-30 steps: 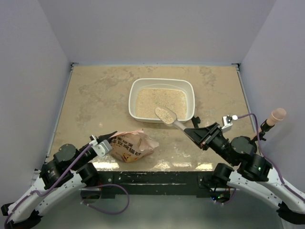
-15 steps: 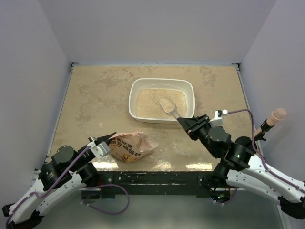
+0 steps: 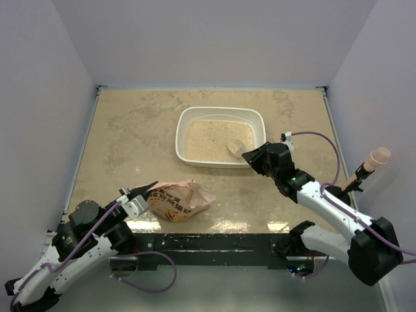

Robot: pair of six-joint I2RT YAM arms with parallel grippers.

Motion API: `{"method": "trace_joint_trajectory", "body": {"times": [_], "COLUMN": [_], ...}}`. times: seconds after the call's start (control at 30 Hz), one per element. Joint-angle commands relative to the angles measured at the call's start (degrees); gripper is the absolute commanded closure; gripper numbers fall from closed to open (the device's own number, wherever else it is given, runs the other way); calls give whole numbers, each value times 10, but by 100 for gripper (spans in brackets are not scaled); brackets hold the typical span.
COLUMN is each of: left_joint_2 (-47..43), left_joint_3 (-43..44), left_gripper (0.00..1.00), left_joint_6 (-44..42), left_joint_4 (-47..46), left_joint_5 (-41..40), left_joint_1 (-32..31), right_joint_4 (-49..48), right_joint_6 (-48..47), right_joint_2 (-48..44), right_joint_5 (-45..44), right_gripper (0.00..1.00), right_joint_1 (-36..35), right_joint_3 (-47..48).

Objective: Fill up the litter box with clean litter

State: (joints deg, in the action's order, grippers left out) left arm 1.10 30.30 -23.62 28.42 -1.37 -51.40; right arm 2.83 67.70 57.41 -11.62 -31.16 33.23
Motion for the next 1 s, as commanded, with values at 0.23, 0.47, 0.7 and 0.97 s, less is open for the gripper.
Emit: {"method": "trace_joint_trajectory", "body": {"times": [0.23, 0.47, 0.7, 0.97], "left_joint_2": [-24, -20, -14, -15], "left_joint_3": [13, 14, 14, 15], "left_gripper": [100, 100, 100, 100], "left_joint_6": [-7, -8, -7, -8], "left_joint_4": [-72, -72, -69, -69], "left_joint_5": [11, 11, 23, 20], "left_joint_1": [1, 1, 1, 1], "right_joint_4": [168, 330, 413, 453], "right_joint_6": [-243, -354, -420, -434], "right_joint_2": [125, 183, 233, 242], "right_joint_5": [35, 1, -8, 11], "right_gripper": [100, 100, 100, 100], "right_joint_1": [16, 16, 15, 15], "right_joint_3": [227, 400, 487, 532]}}
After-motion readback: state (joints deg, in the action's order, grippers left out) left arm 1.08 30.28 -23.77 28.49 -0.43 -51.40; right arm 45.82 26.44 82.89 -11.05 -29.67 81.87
